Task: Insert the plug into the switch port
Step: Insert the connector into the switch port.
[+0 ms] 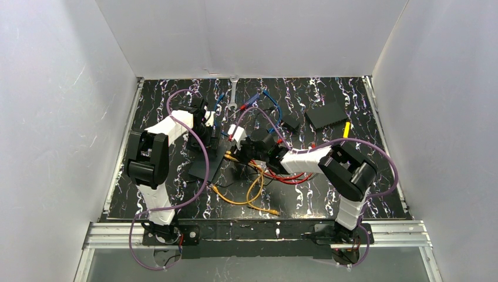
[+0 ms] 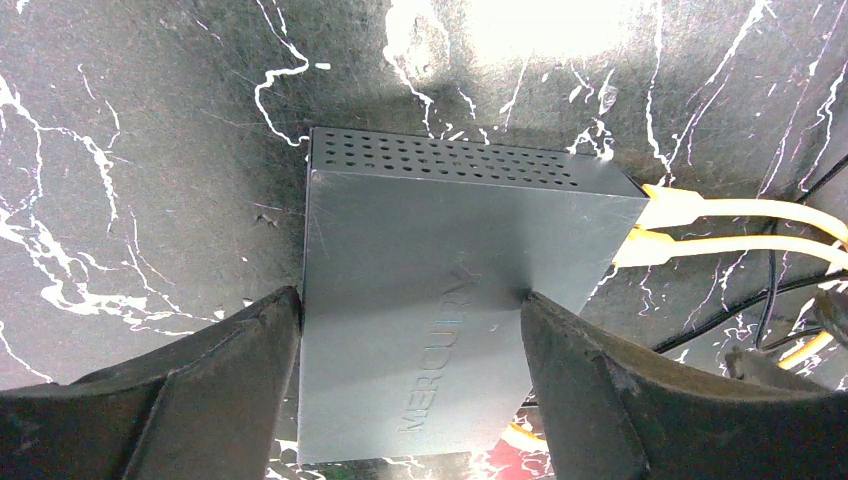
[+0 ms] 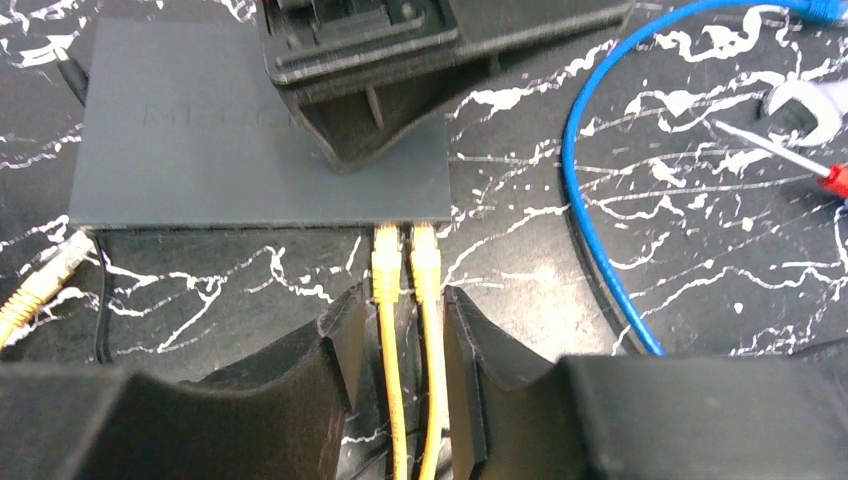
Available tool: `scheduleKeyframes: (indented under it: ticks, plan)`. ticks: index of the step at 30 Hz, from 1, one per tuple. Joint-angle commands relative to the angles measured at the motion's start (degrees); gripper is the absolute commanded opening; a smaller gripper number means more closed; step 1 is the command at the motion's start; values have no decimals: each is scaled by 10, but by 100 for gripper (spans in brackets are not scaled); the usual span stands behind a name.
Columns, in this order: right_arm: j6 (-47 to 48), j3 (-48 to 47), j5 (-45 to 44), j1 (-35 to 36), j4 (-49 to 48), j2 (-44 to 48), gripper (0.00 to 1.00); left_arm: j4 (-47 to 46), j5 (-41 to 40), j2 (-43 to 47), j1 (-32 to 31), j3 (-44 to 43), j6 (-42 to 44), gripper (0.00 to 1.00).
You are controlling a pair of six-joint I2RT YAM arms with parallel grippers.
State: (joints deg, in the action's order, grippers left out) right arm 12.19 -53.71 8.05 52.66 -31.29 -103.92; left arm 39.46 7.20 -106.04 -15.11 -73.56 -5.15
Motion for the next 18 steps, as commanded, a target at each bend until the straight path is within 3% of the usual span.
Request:
scheduleKeyframes:
  ticks: [1, 18]
  plan:
    - [-7, 12, 8, -6, 2, 4, 42, 13, -31, -14, 2, 14, 1, 78]
    - [-11, -19, 25, -9, 3, -72, 36, 11, -7, -18, 2, 13, 4, 78]
